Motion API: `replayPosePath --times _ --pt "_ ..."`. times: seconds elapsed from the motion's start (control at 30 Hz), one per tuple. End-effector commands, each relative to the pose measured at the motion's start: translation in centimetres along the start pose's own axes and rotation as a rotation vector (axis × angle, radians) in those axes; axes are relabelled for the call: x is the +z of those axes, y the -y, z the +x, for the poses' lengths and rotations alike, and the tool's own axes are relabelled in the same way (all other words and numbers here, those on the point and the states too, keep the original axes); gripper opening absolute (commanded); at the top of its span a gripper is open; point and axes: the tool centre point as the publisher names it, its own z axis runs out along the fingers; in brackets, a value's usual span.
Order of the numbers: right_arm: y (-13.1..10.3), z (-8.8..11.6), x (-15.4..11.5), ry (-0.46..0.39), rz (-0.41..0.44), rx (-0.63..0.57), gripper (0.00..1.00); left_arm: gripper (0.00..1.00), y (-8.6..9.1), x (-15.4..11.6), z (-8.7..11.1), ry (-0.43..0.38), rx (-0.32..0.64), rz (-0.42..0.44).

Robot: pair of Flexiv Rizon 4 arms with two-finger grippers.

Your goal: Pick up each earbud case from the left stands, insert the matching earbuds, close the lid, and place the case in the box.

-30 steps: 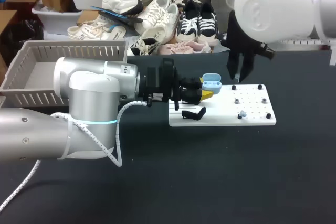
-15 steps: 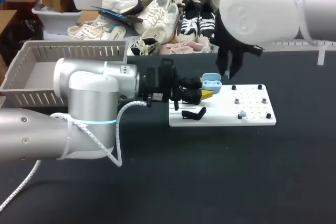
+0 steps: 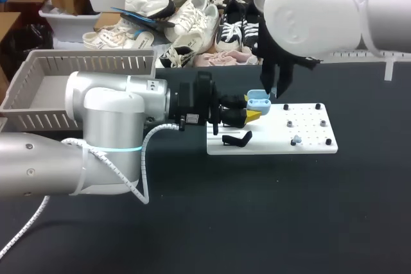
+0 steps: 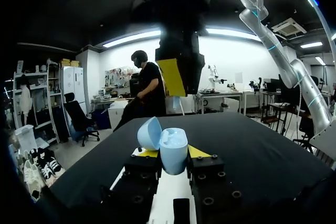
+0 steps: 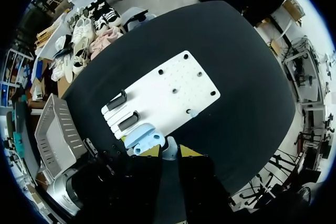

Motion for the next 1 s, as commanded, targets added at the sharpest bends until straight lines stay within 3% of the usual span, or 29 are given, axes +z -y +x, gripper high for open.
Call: replayPosePath --times 0.03,1.0 --pt "-0.1 0.5 -0.1 0.006 -0.003 -0.011 0.00 0.00 0.0 0.0 0.1 0.004 0.001 -0.001" --pt "-1.7 1.0 1.3 -0.014 -0.009 -0.051 0.00 0.00 0.0 0.0 0.1 0.004 0.001 -0.001"
